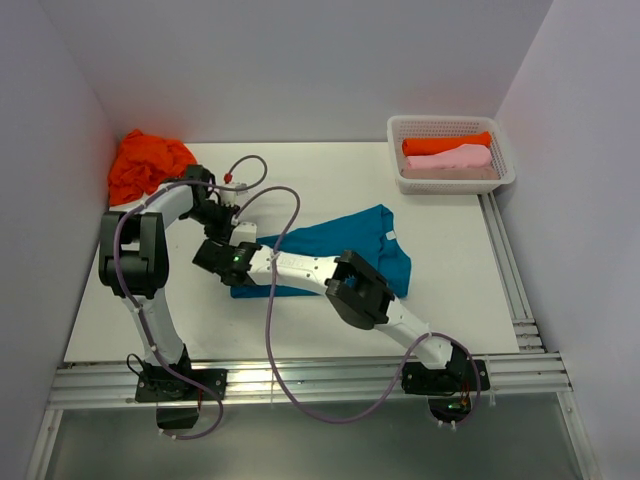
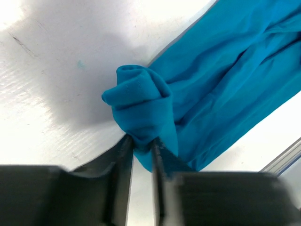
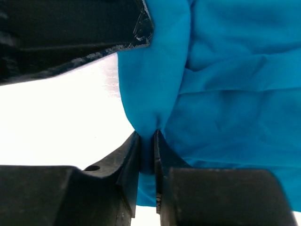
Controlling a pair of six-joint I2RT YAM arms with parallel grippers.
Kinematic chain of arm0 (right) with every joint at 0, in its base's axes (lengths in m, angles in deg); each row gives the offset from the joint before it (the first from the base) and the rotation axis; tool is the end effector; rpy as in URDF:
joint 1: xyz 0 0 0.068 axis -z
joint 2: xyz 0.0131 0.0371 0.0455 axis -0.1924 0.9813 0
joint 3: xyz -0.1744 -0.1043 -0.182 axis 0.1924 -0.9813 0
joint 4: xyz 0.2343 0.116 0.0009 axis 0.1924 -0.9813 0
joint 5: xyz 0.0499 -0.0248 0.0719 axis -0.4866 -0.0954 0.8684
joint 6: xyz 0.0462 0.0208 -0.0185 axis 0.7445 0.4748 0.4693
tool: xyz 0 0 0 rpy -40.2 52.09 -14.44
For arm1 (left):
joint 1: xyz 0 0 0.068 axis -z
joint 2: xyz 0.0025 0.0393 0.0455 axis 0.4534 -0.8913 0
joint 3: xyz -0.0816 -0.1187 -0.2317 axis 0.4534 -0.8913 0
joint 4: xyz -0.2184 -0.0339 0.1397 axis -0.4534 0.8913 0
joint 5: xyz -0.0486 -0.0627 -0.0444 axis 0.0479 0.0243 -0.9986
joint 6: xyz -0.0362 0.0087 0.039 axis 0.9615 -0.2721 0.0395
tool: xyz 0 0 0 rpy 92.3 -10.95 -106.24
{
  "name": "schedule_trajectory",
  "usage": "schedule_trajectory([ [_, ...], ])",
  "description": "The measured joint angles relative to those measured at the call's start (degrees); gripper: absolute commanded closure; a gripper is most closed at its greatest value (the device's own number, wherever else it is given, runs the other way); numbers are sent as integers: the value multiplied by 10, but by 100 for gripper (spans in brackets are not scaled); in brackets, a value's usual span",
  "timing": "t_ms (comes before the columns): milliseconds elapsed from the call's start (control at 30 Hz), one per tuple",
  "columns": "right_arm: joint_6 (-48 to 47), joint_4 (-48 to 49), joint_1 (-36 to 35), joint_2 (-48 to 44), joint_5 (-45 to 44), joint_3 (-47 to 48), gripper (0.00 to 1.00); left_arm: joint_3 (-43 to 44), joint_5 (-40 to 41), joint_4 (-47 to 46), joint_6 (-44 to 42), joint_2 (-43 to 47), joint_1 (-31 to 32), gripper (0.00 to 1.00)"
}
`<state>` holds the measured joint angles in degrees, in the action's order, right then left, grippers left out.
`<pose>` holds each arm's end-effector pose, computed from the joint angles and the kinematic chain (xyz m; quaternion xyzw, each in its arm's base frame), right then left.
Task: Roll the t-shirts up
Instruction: Roll the tshirt
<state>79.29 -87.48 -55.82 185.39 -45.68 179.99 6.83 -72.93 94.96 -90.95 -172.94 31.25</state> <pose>0.2213 0.4779 0.1595 0.0219 0.9474 0.1091 0.3002 0.3740 -0.0460 0.1713 0.1795 0.9436 -0.2496 0.1226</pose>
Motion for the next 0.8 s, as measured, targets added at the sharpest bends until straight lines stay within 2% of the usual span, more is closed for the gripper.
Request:
schedule_trajectory([
  [33,-1,23,1,-12,4,-25,85,4,-1,4,-3,0,-1,63],
  [133,-6,113,8,-58,34,-119,87,32,-11,17,-10,-2,-9,50],
  [333,11,384,43,-160,148,-361,85,160,-89,99,-65,-36,-65,47],
  [433,48,548,66,-188,209,-476,85,186,-124,140,-98,-43,-99,47],
  [600,106,732,91,-189,279,-571,85,163,-159,188,-149,-43,-126,46],
  [800,175,889,98,-163,324,-627,85,58,-199,189,-176,-49,-114,46],
])
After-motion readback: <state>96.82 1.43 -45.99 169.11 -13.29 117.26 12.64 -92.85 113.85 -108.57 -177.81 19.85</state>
